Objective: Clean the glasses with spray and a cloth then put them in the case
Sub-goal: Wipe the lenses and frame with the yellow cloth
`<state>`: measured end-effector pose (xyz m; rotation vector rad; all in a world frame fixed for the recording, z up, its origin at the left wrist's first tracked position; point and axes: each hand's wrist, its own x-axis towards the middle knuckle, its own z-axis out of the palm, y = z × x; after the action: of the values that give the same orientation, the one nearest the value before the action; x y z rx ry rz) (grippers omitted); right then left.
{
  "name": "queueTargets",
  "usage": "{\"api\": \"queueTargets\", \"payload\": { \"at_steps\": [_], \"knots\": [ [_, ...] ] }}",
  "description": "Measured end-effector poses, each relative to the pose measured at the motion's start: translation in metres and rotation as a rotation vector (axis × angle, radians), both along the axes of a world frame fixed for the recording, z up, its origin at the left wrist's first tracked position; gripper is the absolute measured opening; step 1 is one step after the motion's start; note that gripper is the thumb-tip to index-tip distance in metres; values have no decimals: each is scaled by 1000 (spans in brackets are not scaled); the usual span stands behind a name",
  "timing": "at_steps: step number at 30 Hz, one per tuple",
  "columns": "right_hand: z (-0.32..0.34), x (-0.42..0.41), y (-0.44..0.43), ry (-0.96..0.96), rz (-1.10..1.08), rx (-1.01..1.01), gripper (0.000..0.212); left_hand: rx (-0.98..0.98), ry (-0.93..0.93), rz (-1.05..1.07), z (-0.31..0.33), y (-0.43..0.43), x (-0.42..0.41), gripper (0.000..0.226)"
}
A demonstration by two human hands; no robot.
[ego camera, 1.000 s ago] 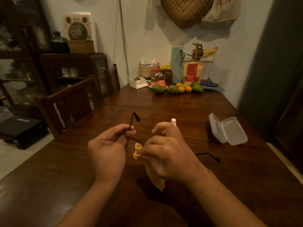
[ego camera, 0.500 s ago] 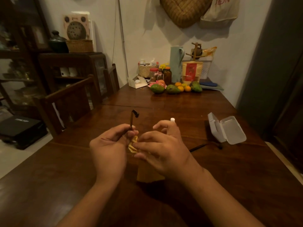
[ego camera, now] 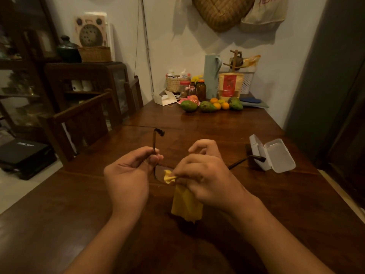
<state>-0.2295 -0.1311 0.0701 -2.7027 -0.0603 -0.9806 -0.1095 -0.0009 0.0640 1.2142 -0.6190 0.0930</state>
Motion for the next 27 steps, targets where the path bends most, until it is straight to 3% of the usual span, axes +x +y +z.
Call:
{"api": "queueTargets", "payload": {
  "at_steps": [3,9,12,16,20,23,27],
  "knots": [
    [0,3,4,-47,-63,7,19,-3,-10,-12,-2,-1,-1,38],
    [-3,-2,7,106,-1,-150,30,-29,80,-32,-3,1,3,27],
    [0,-3,7,119,42,-104,26,-30,83,-42,-3,2,1,18],
    [3,-2,1,146,117,9,18,-2,50,-26,-5,0,2,27],
    [5,0,-5,2,9,72,23,-1,20,-17,-4,-1,1,36],
    [4,1,-4,-54,-80,25,19,27,-27,-3,-4,0,-2,39],
    [-2,1,1,76,-119,-154,22,40,-60,12,-5,1,-2,37]
  ]
}}
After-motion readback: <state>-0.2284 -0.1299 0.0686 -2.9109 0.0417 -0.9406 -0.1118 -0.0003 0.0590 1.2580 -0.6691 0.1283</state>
